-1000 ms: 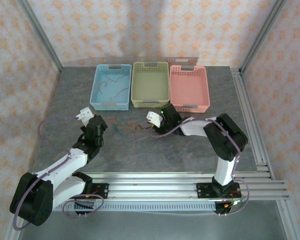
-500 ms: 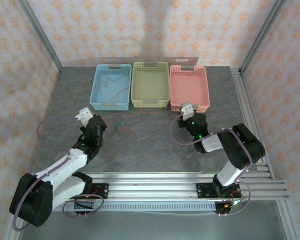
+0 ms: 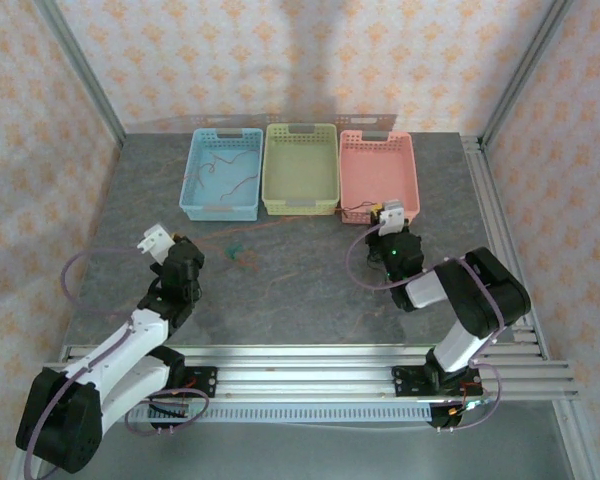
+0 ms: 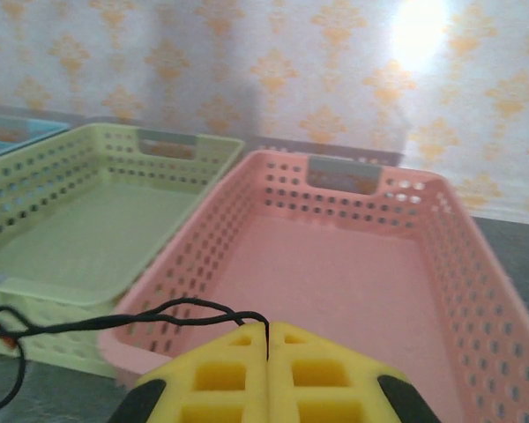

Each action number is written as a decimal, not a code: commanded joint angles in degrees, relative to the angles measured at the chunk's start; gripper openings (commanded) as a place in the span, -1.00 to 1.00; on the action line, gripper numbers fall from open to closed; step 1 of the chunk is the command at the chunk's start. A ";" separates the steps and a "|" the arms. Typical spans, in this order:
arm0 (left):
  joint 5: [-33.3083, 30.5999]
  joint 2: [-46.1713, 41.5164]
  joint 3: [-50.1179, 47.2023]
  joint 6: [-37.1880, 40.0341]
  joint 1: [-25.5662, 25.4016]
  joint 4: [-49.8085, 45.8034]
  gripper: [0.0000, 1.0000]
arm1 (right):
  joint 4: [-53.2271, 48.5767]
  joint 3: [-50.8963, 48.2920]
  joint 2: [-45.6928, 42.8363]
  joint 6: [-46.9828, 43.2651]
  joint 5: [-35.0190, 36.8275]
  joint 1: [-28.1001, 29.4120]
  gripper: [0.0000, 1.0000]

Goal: Untangle the cables

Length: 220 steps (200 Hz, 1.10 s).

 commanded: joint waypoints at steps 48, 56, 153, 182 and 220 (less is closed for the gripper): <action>-6.90 -4.02 -2.26 -6.15 1.61 -3.56 -1.00 | 3.49 -1.96 -4.29 0.84 18.81 -0.04 -1.00; -6.90 -4.09 -2.27 -6.37 1.70 -3.65 -1.00 | 3.47 -2.04 -4.36 0.92 21.17 -0.11 -1.00; 2.44 -2.14 -1.30 -2.24 1.99 0.21 -1.00 | 3.34 -2.81 -4.97 3.69 3.38 -1.04 -1.00; 8.62 -3.95 -2.35 -0.25 1.90 4.43 -1.00 | 3.33 -3.21 -5.47 2.60 -6.01 -0.77 -0.95; 21.42 -6.17 0.07 3.51 1.90 5.84 -1.00 | 3.40 -0.67 -1.52 1.20 -23.61 1.05 -0.55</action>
